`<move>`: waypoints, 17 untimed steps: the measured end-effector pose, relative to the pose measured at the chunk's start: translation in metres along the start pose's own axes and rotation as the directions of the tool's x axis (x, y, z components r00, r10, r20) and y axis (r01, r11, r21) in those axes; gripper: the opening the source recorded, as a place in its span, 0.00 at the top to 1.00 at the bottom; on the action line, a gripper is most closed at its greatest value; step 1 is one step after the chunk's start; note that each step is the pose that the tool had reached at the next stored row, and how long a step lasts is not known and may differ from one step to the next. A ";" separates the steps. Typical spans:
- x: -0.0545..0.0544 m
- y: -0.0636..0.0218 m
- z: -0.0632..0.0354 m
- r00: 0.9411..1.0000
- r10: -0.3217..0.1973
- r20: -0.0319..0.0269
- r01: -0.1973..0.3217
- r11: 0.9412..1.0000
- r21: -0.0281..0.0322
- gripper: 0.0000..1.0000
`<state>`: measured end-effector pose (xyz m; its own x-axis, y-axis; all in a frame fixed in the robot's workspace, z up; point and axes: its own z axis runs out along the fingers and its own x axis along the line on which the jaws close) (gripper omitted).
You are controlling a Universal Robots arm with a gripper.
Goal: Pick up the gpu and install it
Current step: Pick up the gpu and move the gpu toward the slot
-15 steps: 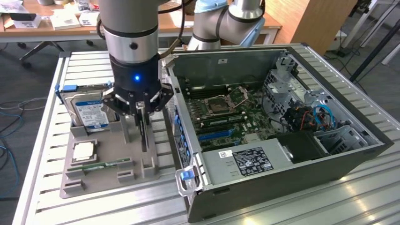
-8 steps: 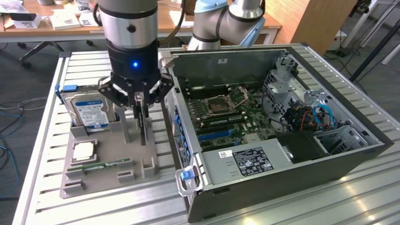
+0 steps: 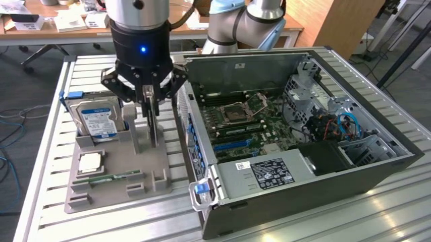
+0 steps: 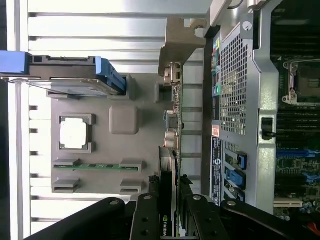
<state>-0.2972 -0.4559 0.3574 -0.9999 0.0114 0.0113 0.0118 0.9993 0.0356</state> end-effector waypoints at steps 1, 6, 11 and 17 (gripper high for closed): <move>0.000 0.0001 -0.0034 1.000 0.000 0.000 0.000 1.000 0.000 0.74; 0.000 0.0008 -0.0221 1.000 0.000 0.000 0.000 1.000 0.000 0.74; 0.000 0.0013 -0.0372 1.000 0.000 0.000 0.000 1.000 0.000 0.74; 0.001 0.0019 -0.0545 1.000 0.000 0.000 0.000 1.000 0.000 0.74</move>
<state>-0.2972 -0.4559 0.4120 -0.9999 0.0113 0.0113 0.0117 0.9993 0.0357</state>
